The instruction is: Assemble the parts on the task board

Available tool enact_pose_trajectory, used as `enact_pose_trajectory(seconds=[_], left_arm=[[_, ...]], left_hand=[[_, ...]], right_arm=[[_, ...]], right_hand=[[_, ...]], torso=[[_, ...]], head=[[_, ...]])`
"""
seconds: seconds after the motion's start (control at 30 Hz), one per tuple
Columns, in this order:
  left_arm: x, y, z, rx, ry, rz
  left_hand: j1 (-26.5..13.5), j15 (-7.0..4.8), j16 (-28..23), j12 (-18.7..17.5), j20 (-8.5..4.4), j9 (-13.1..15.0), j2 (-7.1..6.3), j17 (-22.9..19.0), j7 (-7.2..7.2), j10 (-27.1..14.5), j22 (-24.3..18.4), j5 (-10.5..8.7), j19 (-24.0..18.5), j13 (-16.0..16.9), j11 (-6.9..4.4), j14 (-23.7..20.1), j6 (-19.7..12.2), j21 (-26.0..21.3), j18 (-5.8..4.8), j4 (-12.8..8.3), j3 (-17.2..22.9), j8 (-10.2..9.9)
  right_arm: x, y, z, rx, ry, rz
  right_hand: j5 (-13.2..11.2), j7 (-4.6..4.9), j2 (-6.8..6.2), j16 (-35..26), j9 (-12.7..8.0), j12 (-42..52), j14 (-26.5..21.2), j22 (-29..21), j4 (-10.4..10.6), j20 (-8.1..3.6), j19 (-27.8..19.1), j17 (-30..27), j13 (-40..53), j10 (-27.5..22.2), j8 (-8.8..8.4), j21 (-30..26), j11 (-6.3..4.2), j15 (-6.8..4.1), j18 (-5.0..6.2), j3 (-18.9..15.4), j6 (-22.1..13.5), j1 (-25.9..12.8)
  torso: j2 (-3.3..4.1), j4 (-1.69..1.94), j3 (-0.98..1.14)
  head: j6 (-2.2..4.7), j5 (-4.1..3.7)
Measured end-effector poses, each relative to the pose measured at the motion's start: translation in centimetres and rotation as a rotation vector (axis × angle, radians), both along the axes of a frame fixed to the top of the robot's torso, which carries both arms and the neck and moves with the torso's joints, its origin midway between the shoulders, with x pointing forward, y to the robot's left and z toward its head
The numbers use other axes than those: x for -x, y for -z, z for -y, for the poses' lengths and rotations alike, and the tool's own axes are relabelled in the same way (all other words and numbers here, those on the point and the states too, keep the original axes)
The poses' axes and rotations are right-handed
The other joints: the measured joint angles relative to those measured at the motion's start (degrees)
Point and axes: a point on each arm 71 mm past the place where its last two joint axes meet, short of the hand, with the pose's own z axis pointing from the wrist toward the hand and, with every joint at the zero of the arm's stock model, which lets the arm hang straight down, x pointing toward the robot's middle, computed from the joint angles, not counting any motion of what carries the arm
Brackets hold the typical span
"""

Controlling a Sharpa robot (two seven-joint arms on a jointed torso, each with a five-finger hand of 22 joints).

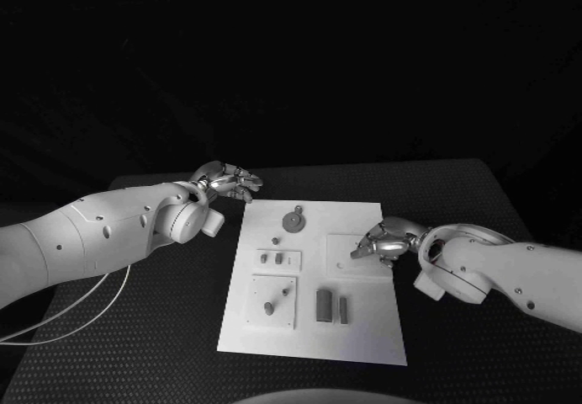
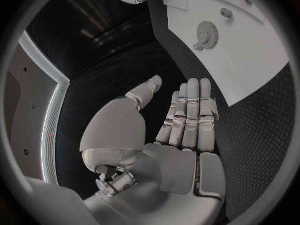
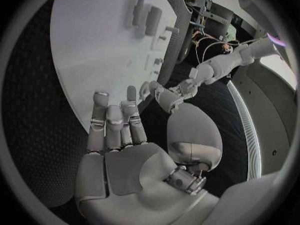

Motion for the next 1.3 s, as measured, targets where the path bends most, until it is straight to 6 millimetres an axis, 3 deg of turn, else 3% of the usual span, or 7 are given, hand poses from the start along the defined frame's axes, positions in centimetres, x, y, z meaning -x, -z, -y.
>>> enact_pose_trajectory(seconds=[0.1,0.23,0.6,0.83,1.1,1.2,1.3], left_arm=[[-0.2,-0.1,-0.4,0.012,-0.015,0.008],[-0.4,-0.2,-0.7,0.024,-0.03,0.016],[-0.5,-0.2,-0.7,0.043,-0.039,0.021],[-0.7,-0.3,-0.3,0.059,-0.035,0.027],[-1.3,-0.3,-0.2,0.08,-0.05,0.041],[-1.6,-0.3,-0.2,0.087,-0.058,0.046],[-1.9,-0.3,0.2,0.101,-0.064,0.051]], left_hand=[[0.3,0.0,-0.18,0.13,0.0,0.08,0.31,0.06,-0.27,0.4,0.0,0.0,0.0,0.08,0.02,0.0,0.36,0.0,0.0,0.0,0.0,0.33],[0.3,0.0,-0.49,0.27,0.0,0.09,0.31,0.06,-0.35,0.6,0.0,0.0,0.0,0.14,-0.18,0.0,0.46,0.0,0.0,0.0,0.0,0.32],[0.32,0.0,-0.48,0.27,0.0,0.08,0.29,0.05,-0.36,0.59,-0.01,0.0,0.0,0.14,-0.18,0.0,0.46,-0.12,0.0,0.0,0.0,0.32],[-0.69,1.48,-3.6,0.16,0.86,-0.09,1.08,-0.75,-0.36,0.59,-0.94,-0.51,-2.78,0.13,-0.18,-1.67,0.45,-0.63,0.0,-0.44,-0.98,0.32],[-1.57,3.59,-10.48,-0.52,3.18,-0.6,1.56,-2.35,-1.09,-2.25,-4.98,-0.51,-9.98,-1.65,0.31,-5.68,-0.48,-0.67,0.01,-1.14,-1.07,0.0],[-1.89,4.01,-12.59,-0.52,3.74,-0.87,1.89,-2.82,-1.19,-3.62,-6.39,-0.51,-11.44,-2.59,0.27,-7.24,-1.23,-0.67,0.01,-1.17,-1.05,-0.36],[-2.2,4.61,-15.41,-0.52,4.23,-1.16,2.19,-3.68,-1.37,-5.98,-7.88,-0.51,-13.1,-3.8,0.35,-10.47,-2.32,-0.67,0.01,-1.56,-1.13,-0.84]], right_arm=[[-2.4,-0.8,0.8,-0.072,0.037,0.043],[-4.2,-1.4,1.6,-0.112,0.064,0.09],[-1.8,0.0,-0.5,-0.059,-0.078,0.132],[-2.8,0.0,0.3,-0.097,-0.033,0.206],[-7.6,-1.1,2.3,-0.263,0.149,0.275],[-9.1,-1.3,2.6,-0.315,0.205,0.291],[-10.4,-1.3,3.6,-0.367,0.274,0.296]], right_hand=[[0.0,0.29,2.46,-0.78,0.21,-0.04,-0.29,0.1,-1.47,0.44,-0.44,-0.21,-0.09,-0.3,0.0,-0.23,0.31,0.29,-0.22,-0.52,-0.3,0.77],[0.0,0.32,3.94,-1.21,0.56,-0.62,-0.29,0.14,-3.54,0.52,-0.94,-0.55,-0.62,-0.33,0.0,-0.56,0.33,0.29,0.22,-0.73,-0.75,3.16],[-0.01,0.53,-0.09,-1.2,1.56,-0.63,0.27,0.26,-3.66,0.1,-0.52,-0.44,-1.11,0.13,0.95,-0.56,-0.13,-0.04,0.62,-1.2,-0.62,8.81],[-0.01,1.55,0.47,-3.63,1.48,-3.4,-2.51,-0.1,-3.54,1.6,-3.31,-1.23,-2.72,-2.6,-0.24,-2.73,0.87,0.97,0.62,-1.32,-2.79,9.53],[-0.01,3.78,2.66,-19.55,1.41,-18.94,-11.64,-4.61,-3.5,5.96,-15.05,-9.71,-15.35,-7.29,-1.33,-13.45,3.21,4.0,-0.77,-0.49,-6.22,10.14],[-0.01,5.01,3.57,-29.37,1.16,-26.44,-12.26,-7.6,-3.53,7.41,-18.54,-14.92,-21.79,-7.64,-1.56,-18.48,4.5,6.9,-1.66,0.4,-7.67,10.28],[-0.01,5.16,4.85,-40.6,0.77,-34.18,-11.53,-9.91,-3.5,8.64,-21.2,-20.42,-28.17,-7.52,-1.94,-22.41,5.99,9.46,-2.27,1.06,-9.09,10.05]], torso=[[-0.41,-0.08,0.0],[-0.97,-0.14,0.01],[-1.92,-0.18,0.12],[-2.1,-0.24,0.12],[-2.26,-0.34,-0.11],[-2.43,-0.49,-0.24],[-2.67,-0.66,-0.38]], head=[[0.82,0.1],[1.86,0.14],[2.57,0.14],[3.22,-0.03],[5.58,-0.64],[6.72,-0.81],[7.94,-0.86]])
